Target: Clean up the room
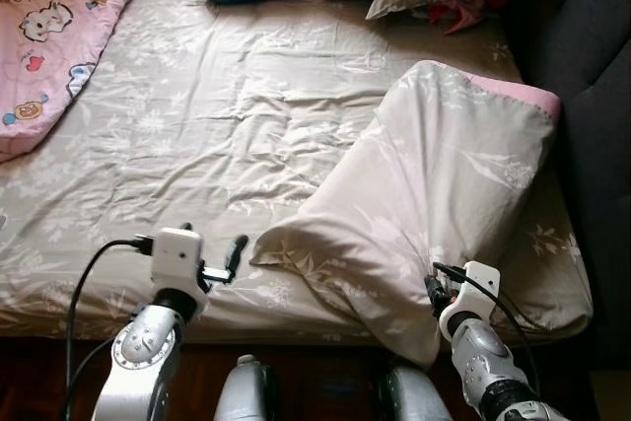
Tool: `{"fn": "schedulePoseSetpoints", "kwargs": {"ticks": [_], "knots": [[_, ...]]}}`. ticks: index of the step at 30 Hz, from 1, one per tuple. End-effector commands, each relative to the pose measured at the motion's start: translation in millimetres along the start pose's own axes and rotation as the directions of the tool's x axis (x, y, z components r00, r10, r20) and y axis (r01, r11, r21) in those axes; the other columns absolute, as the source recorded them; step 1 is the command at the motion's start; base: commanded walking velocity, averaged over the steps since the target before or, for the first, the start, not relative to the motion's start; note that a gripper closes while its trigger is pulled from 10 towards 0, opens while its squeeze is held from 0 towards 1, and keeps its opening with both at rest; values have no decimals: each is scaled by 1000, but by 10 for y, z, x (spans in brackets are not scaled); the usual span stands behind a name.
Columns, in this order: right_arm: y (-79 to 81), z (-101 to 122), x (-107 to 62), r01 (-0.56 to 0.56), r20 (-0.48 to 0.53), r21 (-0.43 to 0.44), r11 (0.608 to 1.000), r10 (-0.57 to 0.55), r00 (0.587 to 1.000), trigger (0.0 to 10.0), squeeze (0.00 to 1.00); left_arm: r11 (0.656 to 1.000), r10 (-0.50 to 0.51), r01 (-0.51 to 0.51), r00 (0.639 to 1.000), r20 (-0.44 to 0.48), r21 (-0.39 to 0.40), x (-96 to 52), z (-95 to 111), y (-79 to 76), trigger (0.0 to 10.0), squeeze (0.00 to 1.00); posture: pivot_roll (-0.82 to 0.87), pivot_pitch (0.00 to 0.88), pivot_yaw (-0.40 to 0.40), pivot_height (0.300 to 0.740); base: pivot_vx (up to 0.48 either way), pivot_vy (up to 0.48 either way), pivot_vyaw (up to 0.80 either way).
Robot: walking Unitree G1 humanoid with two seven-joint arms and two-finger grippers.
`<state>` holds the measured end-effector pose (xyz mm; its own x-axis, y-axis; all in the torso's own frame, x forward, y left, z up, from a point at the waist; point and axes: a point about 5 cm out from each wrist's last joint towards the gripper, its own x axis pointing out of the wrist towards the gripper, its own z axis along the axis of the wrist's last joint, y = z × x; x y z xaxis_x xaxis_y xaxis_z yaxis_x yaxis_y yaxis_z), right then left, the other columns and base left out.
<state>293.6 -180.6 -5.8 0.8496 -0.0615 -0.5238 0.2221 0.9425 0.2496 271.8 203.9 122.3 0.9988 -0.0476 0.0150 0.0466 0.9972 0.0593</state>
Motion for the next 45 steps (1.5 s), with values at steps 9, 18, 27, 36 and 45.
{"fn": "schedulePoseSetpoints", "kwargs": {"ticks": [9,18,27,36,45], "knots": [[-50,-414,-109,1,-142,-16,1000,-3,990,0,0,996,80,-83,990,-117,-18,-83,-321,131,10000,0,-24,318,43,661,0,0,0],[-177,-361,-112,32,-126,-38,999,-36,991,0,0,998,54,-58,988,-142,-21,-48,-456,-5,10000,0,-58,283,20,661,0,0,0],[-418,-218,-116,137,-83,-42,990,-140,987,0,0,999,33,-30,989,-145,25,-10,-516,-14,10000,0,-73,243,6,661,0,0,0],[-1155,482,-244,436,145,-8,900,-431,891,0,0,998,54,-48,986,-160,43,-64,-592,72,10000,0,-103,225,11,661,0,0,0],[-1983,1282,-756,742,360,38,669,-702,614,0,0,998,38,-29,985,-168,55,-85,-655,62,10000,0,-127,214,20,661,0,0,0]]}}
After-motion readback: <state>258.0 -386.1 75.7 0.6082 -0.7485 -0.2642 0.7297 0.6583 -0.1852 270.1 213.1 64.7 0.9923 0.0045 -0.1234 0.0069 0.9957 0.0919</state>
